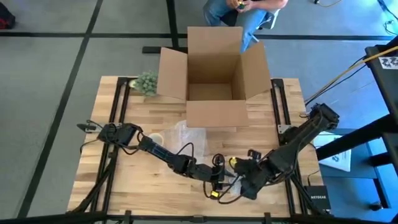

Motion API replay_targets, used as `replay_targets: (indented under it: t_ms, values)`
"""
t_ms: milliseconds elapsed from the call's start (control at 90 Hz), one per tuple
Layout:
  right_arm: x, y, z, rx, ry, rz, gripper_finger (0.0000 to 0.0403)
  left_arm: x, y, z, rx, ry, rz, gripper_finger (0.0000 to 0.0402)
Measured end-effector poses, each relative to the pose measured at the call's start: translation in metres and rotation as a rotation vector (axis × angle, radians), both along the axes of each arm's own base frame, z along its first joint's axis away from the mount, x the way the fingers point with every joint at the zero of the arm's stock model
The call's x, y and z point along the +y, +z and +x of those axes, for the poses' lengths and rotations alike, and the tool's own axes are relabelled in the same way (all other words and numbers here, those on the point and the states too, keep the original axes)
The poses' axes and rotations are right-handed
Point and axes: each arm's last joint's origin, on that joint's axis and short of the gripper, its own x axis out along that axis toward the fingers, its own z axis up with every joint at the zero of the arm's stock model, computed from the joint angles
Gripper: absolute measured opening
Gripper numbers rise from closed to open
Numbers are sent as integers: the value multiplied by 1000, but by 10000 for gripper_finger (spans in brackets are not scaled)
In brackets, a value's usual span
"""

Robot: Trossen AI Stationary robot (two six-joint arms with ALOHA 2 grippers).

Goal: Wrap mug
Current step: Wrap the red mug with the right bubble wrap

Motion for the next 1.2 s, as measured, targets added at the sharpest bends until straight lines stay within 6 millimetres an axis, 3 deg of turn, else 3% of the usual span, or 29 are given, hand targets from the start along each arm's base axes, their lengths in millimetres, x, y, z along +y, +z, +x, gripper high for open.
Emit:
replay_targets:
  t_ms: [133, 356, 444, 544, 689, 889, 1200]
  values:
    - [3, -6, -22, 110, -35, -88, 158, 0, 0, 0, -1, -1, 1, 134]
    - [17, -56, -65, 272, -26, -181, 158, -1, 1, -1, -1, -3, 4, 134]
    - [23, -71, -72, 242, -21, -166, 158, -1, 1, 0, -2, -3, 5, 134]
    - [29, -81, -67, 105, 7, -140, 158, -1, 0, -1, -1, -4, 5, 134]
    - [33, -74, -58, -75, 41, -188, 128, -1, 0, -1, -1, -5, 3, 134]
    - [41, -60, -51, -173, 104, -180, 12, -1, 0, 0, -1, -3, 3, 134]
    - [49, -39, -33, -346, 112, -151, 4, -1, 0, 0, -1, -3, 3, 134]
